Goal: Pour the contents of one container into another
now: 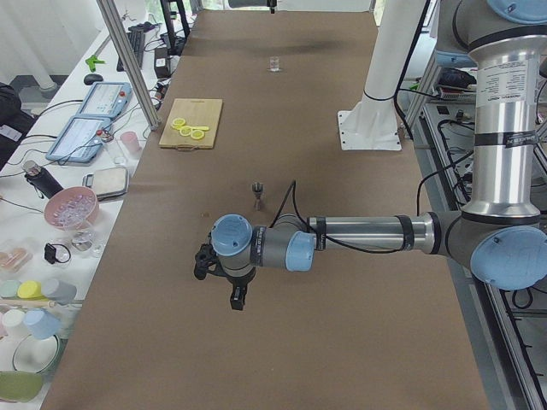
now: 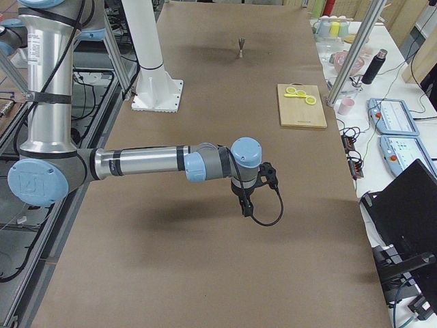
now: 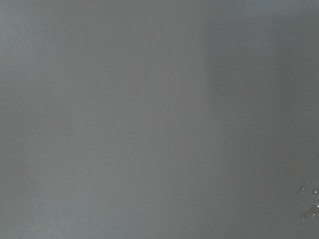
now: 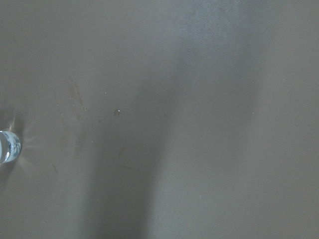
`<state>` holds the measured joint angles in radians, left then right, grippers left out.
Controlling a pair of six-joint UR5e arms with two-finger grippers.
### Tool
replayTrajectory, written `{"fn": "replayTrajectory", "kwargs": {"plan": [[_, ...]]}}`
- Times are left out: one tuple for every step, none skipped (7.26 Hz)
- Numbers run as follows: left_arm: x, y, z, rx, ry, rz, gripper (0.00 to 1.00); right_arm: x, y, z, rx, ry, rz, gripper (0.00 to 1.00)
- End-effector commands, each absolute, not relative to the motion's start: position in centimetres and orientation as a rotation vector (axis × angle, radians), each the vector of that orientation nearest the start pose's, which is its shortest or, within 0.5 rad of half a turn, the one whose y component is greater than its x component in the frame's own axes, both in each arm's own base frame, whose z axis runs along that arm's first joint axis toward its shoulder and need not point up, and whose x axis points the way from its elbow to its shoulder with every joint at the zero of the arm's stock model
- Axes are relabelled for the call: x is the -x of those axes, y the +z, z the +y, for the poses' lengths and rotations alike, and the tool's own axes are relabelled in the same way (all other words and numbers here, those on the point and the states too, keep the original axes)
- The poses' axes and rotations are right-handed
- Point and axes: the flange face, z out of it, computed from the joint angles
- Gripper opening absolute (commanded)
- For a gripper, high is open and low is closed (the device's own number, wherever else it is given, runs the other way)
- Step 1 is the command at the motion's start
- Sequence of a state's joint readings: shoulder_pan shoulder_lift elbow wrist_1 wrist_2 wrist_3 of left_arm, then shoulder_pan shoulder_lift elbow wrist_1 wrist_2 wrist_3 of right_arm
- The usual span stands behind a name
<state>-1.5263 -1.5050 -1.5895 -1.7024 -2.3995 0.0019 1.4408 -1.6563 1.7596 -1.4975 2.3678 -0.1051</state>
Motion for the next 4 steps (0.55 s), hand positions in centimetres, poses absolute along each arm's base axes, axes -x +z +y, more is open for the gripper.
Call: {"fn": "replayTrajectory", "kwargs": {"plan": [[4.00,65.83,-47.11,-0.073,0.082,0.825,0.99,1.19,58.77,-47.24,-0.192,-0.333,-0.806,1.00],[4.01,65.97,-47.03,-0.070,0.081,0.825,0.99,1.21,58.52,-47.34,-0.210,-0.336,-0.807,1.00],[4.00,65.84,-47.10,-0.072,0.082,0.825,0.99,1.21,58.48,-47.35,-0.212,-0.336,-0.807,1.00],[3.93,65.54,-47.15,-0.077,0.086,0.825,0.99,1.21,58.48,-47.35,-0.212,-0.336,-0.807,1.00]]}}
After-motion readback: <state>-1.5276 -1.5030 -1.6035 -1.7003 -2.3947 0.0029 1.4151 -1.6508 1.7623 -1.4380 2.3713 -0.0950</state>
